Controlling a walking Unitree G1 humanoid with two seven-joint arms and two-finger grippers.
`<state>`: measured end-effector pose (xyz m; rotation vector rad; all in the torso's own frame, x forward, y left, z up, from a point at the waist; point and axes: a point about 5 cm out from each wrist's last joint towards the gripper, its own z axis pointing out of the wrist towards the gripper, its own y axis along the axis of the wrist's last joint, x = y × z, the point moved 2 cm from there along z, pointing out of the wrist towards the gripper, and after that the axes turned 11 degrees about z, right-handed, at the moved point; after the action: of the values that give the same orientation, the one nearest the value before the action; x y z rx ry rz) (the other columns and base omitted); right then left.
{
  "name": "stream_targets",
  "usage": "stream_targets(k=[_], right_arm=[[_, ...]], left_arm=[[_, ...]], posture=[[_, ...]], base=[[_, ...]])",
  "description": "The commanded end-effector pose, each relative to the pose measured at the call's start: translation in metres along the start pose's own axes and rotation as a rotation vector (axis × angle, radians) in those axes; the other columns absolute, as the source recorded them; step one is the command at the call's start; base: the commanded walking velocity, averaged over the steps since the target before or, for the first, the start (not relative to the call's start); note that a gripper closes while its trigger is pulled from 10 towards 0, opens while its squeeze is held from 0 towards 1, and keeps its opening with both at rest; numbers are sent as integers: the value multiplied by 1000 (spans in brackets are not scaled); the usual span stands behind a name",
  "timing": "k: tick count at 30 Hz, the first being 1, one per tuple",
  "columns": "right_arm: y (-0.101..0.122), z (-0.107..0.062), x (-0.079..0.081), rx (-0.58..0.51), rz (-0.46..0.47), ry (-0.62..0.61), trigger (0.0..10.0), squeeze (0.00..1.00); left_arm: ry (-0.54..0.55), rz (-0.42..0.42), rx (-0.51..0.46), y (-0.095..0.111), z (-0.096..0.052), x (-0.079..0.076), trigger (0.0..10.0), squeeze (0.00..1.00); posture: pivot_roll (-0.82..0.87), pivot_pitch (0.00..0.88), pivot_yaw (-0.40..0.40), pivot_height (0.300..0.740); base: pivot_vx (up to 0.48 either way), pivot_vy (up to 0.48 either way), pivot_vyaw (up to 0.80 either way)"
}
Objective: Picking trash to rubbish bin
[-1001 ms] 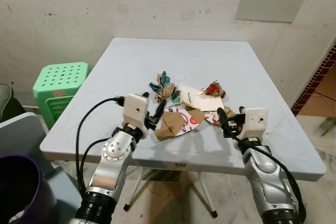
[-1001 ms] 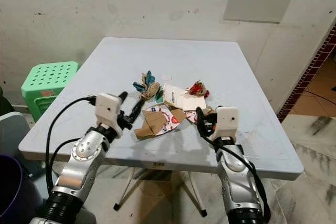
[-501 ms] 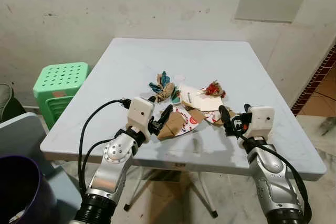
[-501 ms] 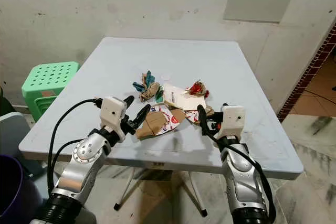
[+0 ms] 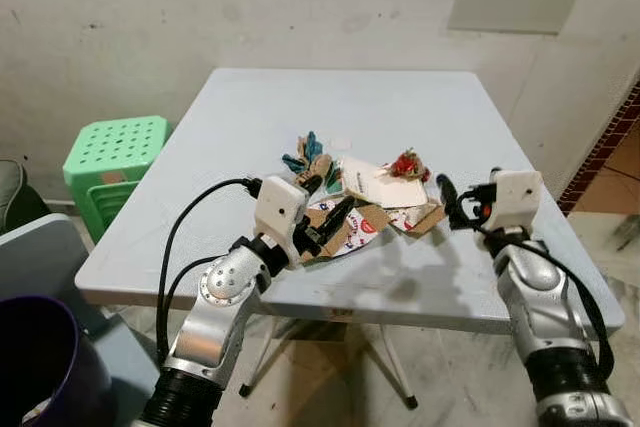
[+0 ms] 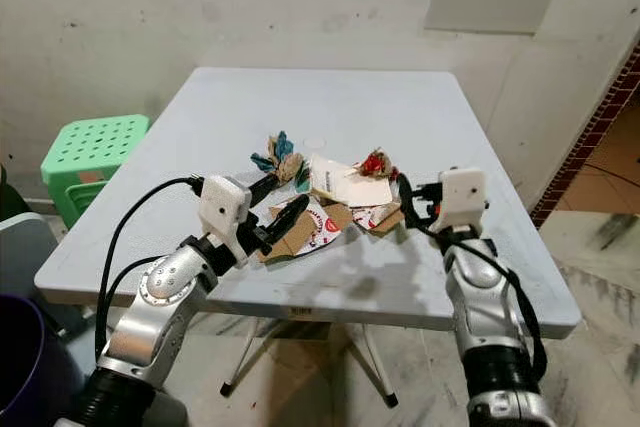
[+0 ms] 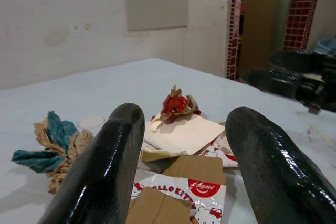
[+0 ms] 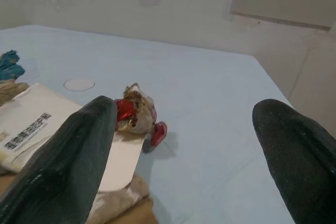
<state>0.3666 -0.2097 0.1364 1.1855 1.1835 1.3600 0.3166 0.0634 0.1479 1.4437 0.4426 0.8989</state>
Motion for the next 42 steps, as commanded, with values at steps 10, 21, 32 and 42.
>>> stream_targets(k=[10,21,32,42], right_arm=[[18,27,1,-7,-19,50,10000,0],[30,41,9,-23,-10,81,10000,0],[55,55,16,-66,16,130,10000,0],[73,63,17,-79,20,135,10000,0]], left_arm=[[-48,-16,-36,26,-7,12,10000,0],[-81,-39,-34,38,-18,8,10000,0],[-79,-62,0,41,-25,7,10000,0],[-70,-75,22,44,-34,4,10000,0]], posture=[[130,187,40,740],[180,226,66,740],[213,262,72,740],[247,290,71,740]], base=[[0,0,0],[0,0,0],[0,0,0],[0,0,0]])
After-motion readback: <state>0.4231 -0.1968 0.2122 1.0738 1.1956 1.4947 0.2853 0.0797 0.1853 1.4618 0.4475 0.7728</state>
